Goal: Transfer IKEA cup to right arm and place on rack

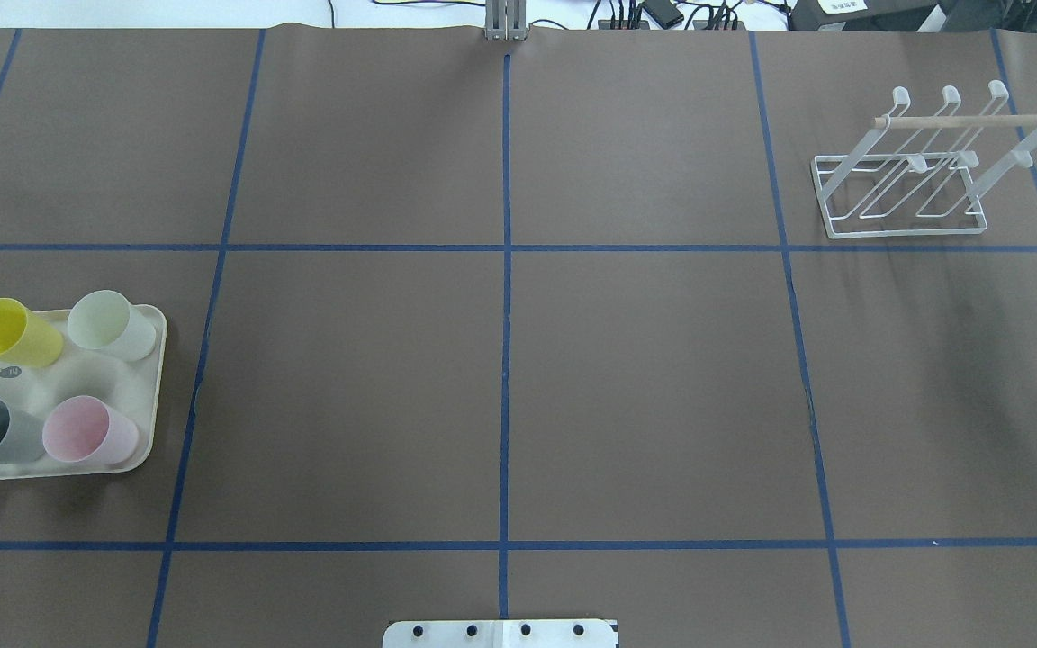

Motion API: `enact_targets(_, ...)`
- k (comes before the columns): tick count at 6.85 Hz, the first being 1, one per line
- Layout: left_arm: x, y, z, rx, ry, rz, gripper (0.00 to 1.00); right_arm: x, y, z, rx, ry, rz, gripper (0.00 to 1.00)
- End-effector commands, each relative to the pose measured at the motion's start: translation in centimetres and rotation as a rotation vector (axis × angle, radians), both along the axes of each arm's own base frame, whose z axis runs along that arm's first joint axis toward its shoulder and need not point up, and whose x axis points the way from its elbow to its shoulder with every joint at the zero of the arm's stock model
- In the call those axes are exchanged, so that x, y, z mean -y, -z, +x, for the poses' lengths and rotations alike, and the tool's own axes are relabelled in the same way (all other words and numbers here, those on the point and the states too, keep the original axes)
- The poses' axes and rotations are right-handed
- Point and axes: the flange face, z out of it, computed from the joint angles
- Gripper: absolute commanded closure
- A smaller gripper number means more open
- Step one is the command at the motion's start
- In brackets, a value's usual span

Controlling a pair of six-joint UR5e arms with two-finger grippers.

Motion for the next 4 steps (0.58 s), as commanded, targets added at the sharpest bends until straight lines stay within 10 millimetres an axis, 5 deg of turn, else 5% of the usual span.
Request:
enact_targets(1,0.05,-0.34,0.04,0.002,0.0,-0.006,0.0,0.55,-0.4,-0.88,0.002,0.007,0.005,1.0)
enact_targets(4,0.12,-0.42,0.14,0.002,-0.002,-0.008,0.0,-0.15,-0.94,-1.72,-0.002,0.031,-0.004,1.0)
